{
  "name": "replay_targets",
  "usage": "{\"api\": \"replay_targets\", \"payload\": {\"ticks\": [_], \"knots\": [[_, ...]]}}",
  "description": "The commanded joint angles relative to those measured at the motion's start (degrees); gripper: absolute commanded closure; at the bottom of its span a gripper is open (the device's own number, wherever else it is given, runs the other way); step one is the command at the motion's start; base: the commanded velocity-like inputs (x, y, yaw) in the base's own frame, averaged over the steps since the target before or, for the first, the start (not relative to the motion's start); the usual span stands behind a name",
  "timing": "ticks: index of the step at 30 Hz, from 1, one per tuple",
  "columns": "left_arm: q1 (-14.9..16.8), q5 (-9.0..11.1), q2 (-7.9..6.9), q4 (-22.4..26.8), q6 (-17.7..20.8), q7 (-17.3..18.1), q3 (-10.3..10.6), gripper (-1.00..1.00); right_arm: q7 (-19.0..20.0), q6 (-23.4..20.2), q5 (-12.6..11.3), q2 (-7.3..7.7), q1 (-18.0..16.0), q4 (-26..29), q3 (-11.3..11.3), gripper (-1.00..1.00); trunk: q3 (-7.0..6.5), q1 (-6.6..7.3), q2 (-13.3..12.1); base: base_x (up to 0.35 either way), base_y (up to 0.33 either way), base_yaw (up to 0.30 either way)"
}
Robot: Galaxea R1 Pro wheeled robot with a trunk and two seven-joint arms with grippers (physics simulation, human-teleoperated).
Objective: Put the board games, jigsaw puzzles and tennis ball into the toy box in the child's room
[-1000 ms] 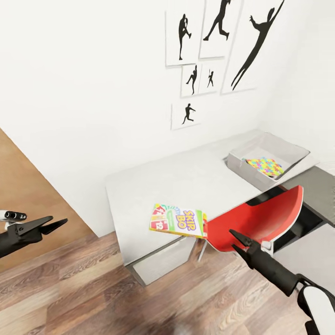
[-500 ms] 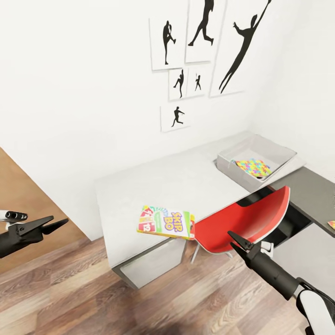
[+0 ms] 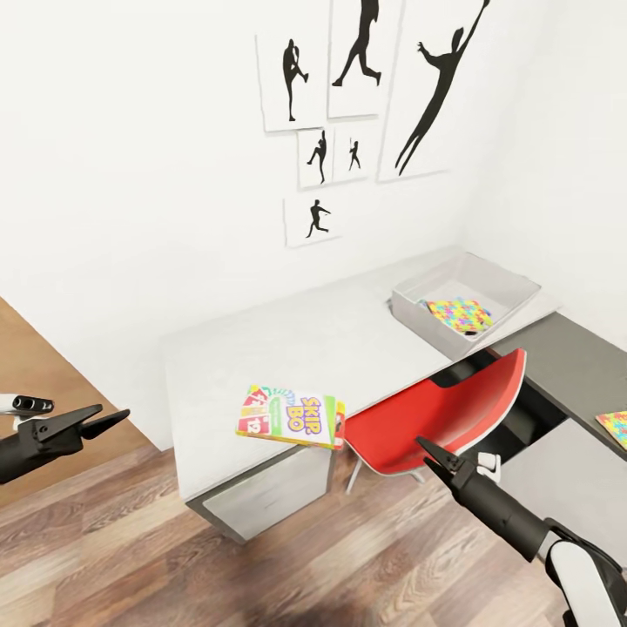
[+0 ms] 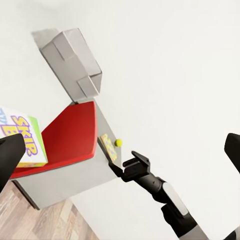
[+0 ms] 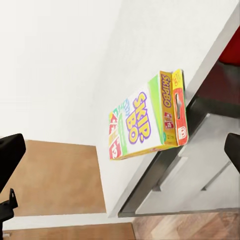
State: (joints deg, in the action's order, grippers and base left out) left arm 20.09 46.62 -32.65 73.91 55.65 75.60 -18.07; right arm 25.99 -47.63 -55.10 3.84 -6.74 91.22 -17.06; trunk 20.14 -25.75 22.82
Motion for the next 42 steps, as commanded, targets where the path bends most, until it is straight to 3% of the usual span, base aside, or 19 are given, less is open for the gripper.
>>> {"api": "replay_targets", "payload": {"ticks": [1,20,31,42], "knots": [[0.03,0.16,0.00,-0.01,0.51,0.02,0.01,-1.00,0.15,-0.34,0.05,0.04,-0.04,0.01,0.20,-1.00,0.09,-0.03,0.10,0.000,-0.020,0.000],[0.03,0.14,0.04,-0.08,0.45,-0.01,0.02,-1.00,-0.30,0.07,0.17,-0.46,-0.07,0.01,0.94,-1.00,0.09,-0.03,0.10,0.000,-0.016,0.000],[0.03,0.14,0.04,-0.06,0.42,-0.01,0.05,-1.00,-0.31,2.47,0.17,-0.21,-0.04,0.01,3.21,-1.00,-0.29,-0.03,0.10,0.000,-0.269,0.183],[0.03,0.14,0.04,0.01,0.40,-0.01,0.07,-1.00,-0.32,2.55,0.17,-0.40,-0.03,0.01,3.52,-1.00,-0.59,-0.03,0.10,0.000,-0.297,0.194]]}}
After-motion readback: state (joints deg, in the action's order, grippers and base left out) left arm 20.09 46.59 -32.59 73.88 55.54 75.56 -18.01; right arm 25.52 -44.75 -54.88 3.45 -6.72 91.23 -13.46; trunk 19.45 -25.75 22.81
